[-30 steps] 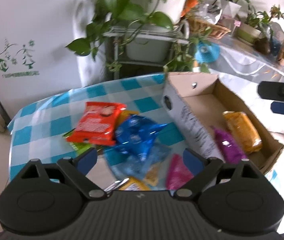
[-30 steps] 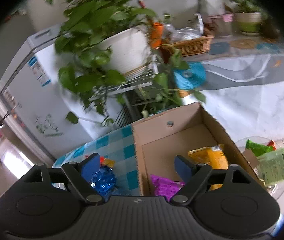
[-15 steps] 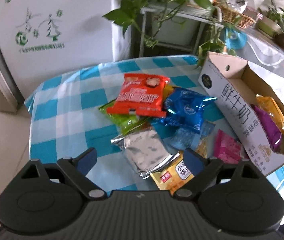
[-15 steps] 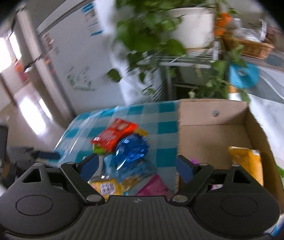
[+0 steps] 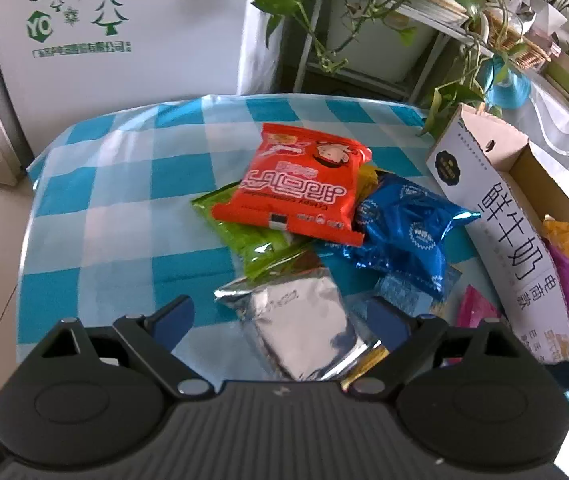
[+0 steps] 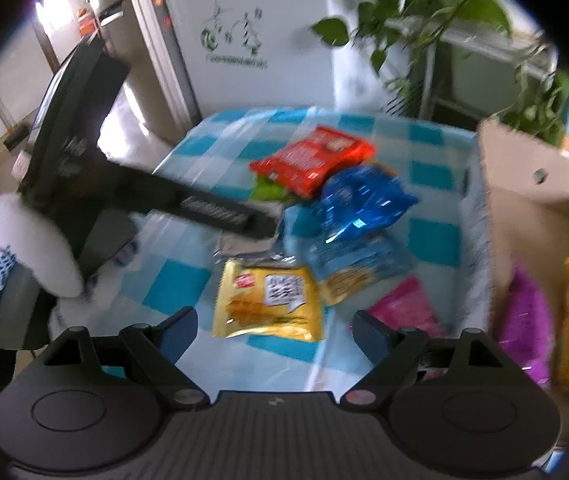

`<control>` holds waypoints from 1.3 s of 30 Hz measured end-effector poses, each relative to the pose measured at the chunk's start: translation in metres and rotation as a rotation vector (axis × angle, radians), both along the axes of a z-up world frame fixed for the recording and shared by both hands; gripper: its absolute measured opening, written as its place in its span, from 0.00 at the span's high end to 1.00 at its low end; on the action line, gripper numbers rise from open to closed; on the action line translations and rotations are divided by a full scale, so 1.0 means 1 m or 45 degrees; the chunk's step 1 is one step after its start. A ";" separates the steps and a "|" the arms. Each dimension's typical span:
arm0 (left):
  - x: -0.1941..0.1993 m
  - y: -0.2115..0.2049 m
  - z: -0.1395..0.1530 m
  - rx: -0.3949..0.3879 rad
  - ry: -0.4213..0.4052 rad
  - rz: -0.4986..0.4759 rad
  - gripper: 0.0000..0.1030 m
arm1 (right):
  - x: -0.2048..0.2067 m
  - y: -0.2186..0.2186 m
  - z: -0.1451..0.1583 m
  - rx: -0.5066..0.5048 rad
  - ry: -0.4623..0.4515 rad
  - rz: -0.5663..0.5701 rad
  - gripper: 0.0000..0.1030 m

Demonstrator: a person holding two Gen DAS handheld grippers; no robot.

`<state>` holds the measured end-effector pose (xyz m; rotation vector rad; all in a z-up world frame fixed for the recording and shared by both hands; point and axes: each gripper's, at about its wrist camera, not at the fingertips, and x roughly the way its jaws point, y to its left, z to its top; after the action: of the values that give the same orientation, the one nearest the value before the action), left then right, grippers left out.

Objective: Organize snacks
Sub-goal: 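Withdraw both grippers from the box back over the snack pile, then lower the left gripper onto the silver foil packet while the right gripper lowers onto the yellow waffle packet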

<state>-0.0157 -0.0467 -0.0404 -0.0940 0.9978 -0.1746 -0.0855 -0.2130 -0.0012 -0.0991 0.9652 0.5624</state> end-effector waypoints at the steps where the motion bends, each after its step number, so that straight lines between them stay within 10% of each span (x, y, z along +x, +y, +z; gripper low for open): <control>1: 0.003 -0.002 -0.002 -0.006 0.005 -0.008 0.10 | 0.001 0.004 -0.003 -0.008 0.009 0.006 0.13; 29: 0.001 0.056 -0.015 0.060 0.011 0.089 0.08 | 0.014 0.046 -0.052 0.027 0.169 0.073 0.11; 39: 0.007 0.038 -0.023 0.122 0.001 0.007 0.07 | 0.016 0.051 -0.042 -0.137 -0.001 0.166 0.11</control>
<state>-0.0085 -0.0090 -0.0633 -0.0093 1.0051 -0.1219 -0.0698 -0.1616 -0.0431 -0.2600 0.9926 0.6300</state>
